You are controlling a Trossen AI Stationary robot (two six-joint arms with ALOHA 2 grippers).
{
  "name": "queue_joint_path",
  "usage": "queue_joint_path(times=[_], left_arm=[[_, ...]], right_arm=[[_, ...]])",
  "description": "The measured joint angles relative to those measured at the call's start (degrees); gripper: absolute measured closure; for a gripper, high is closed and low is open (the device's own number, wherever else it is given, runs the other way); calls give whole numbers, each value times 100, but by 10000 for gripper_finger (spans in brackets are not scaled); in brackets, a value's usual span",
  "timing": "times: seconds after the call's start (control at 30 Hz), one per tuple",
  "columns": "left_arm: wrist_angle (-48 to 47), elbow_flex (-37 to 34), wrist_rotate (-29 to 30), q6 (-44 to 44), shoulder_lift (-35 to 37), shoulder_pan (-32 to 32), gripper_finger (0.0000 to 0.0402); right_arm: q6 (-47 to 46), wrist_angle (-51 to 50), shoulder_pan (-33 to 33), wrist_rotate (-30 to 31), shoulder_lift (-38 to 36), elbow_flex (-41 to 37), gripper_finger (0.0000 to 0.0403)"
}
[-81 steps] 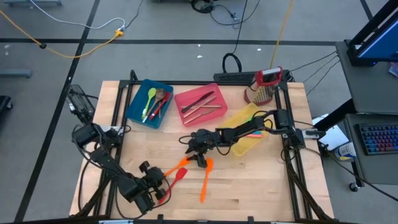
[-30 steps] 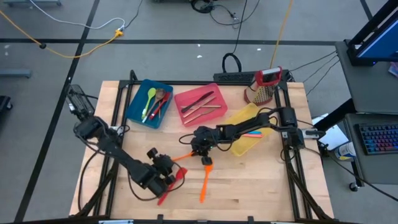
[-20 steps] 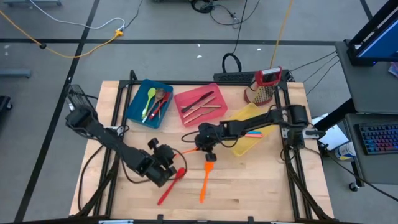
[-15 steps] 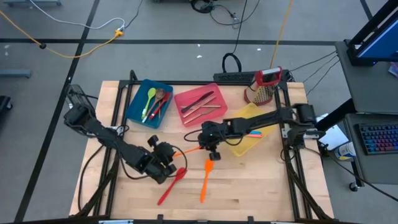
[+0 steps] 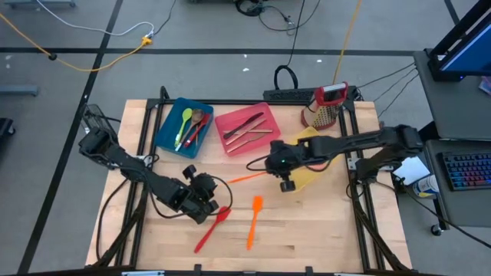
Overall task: Pick & Place Kitchen Items
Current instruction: Put the left orange spatula into the yellow bin
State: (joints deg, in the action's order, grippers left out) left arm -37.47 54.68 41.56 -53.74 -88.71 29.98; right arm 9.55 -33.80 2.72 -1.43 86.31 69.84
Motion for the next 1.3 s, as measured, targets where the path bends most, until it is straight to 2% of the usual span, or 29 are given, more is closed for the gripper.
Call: queue_joint_path(times=[0.23,0.57,0.73,1.13,1.3], left_arm=[[6,2,-7,-39,0,4,280],[11,2,-9,-39,0,4,280],[18,2,4,7,0,-2,279],[27,2,31,-10,0,0,280],[24,2,33,6,0,-2,279]], right_arm=[[209,-726,-13,15,-675,0,383],[18,-2158,-11,46,-1622,0,383],[-194,-2633,-35,462,-2022,0,379],[-686,-3601,-381,440,-2397,-1,379],[-692,-3656,-563,439,-2395,-349,379]])
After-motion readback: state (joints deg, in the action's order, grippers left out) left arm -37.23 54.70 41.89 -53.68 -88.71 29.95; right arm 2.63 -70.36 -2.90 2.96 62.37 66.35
